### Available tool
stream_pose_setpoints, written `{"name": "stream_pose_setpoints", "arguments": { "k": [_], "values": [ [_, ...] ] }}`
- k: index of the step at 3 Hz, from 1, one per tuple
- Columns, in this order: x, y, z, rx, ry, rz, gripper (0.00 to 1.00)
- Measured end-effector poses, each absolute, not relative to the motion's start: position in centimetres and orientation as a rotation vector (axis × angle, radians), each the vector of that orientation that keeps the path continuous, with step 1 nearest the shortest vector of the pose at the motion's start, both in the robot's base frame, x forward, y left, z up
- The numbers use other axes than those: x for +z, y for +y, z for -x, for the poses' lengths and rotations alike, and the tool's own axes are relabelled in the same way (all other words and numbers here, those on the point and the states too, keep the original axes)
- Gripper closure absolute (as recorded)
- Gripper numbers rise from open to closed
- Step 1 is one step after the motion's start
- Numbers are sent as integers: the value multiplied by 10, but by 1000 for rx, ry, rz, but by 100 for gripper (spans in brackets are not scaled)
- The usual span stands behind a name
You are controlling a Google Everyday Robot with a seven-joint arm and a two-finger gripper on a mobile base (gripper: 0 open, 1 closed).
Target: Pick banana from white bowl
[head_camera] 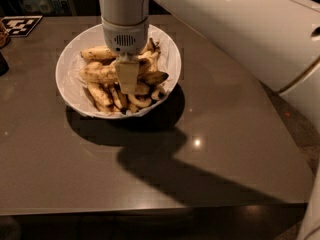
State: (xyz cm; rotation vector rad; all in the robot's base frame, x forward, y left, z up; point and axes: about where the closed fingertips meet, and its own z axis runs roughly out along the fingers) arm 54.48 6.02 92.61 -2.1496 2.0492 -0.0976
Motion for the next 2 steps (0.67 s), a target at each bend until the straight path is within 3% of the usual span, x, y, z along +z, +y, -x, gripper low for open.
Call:
{"name": "stream_pose_setpoints", "arguments": {
  "k": [1, 2],
  "values": [
    [939, 56, -542, -76, 1999, 2111, 98],
    [975, 44, -522, -6, 1845, 2060, 100]
  ]
}}
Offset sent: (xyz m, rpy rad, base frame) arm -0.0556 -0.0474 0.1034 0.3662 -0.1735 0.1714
